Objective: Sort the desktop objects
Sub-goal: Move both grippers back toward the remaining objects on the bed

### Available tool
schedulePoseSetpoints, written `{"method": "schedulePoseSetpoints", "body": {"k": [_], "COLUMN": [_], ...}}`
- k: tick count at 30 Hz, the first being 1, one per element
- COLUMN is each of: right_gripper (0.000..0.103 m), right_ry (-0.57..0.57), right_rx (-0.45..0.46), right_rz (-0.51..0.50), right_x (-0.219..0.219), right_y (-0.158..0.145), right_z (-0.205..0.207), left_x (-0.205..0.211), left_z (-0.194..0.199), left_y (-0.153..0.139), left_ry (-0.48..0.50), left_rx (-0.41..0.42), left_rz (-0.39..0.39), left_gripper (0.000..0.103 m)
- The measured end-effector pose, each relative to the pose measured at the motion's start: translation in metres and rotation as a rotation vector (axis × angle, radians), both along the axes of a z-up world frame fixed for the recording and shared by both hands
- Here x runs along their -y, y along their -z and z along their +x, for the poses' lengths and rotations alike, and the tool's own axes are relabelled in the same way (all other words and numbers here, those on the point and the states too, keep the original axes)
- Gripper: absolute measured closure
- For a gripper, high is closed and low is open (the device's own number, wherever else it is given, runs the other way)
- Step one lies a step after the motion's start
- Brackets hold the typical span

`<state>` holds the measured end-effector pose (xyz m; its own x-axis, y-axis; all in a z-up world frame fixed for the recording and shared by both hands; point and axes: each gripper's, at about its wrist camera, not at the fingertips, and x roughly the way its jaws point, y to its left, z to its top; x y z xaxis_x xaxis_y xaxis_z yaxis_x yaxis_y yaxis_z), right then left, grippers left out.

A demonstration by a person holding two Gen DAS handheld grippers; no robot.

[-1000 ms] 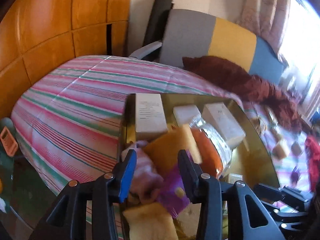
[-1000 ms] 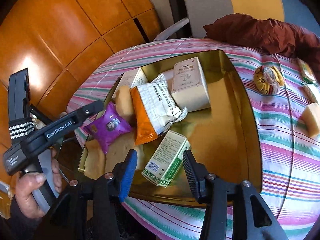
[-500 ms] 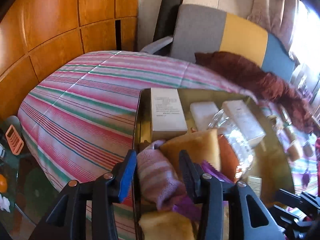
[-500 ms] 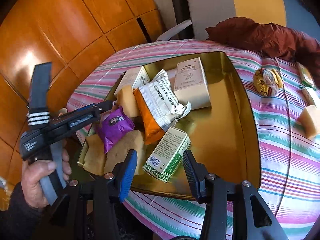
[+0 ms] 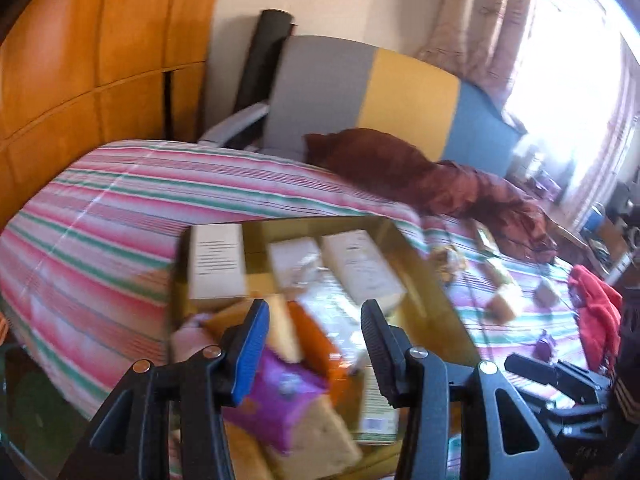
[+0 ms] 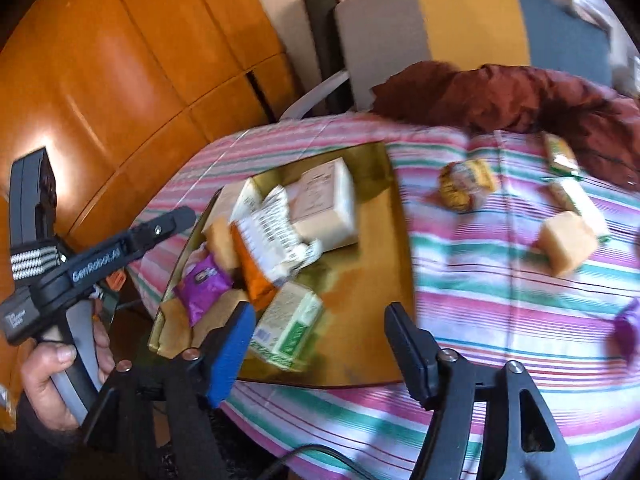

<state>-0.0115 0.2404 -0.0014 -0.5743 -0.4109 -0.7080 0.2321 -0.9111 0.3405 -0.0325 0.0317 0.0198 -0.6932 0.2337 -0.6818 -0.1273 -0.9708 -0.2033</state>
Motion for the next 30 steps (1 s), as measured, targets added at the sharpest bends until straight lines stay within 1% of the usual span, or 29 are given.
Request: {"method": "schedulePoseSetpoints", "body": {"k": [1,3,6,11,14,19,23,26,30], "right_gripper": [0.033,0.030,0.028,0.028,0.028,0.028,0.028,0.028,0.028], "right_ry": [0.021,0.073,0.164,0.289,0.342,0.397,0.470,0.531,0.576], "right_rx": [-0.001,0.004,0.030,0.081,0.099,0.124,0.140,0.159,0.177], "right_rz": [-0.002,-0.013,-0.033,-0.049,-0.038,-0.027,-0.028,-0.005,-0.019], "right_x": [-0.008,-0.028,-0.062,-0.115,-0.138,-0.165,-0.199,-0.221,-0.244], "right_y": [-0.001,-0.003,-0.002,0.004,0.003,0.000,-0.006,-0.009,-0.008], "right_z": [0.001,0.005,0.009,0.016,0.017,0.018,0.018,0.017,0.018], "left_x": [-0.010,-0.026,-0.049,-0.081,-0.094,-0.121,-0.140,-0.152,-0.167], "left_z": [-0.001,0.000,0.001,0.003,0.003,0.002,0.002,0.001,0.001], "left_y": [-0.002,-0.003,-0.003,-0.006,-0.005,-0.006,-0.007,-0.005,-0.002], "left_ry": [0.029,0.063,0.127,0.217,0.254,0.319,0.362,0.392,0.428], "left_rx": [0.002,-0.010,-0.013,-0.015,-0.006,0.000,-0.003,0.007,0.016], "left_rz": [-0.001,-0.032,-0.055,-0.070,-0.075,-0.089,-0.103,-0.107,-0.122], "left_gripper": [0.055,0.055,0.055,0.055,0.055,0.055,0.055,0.055,0.055]}}
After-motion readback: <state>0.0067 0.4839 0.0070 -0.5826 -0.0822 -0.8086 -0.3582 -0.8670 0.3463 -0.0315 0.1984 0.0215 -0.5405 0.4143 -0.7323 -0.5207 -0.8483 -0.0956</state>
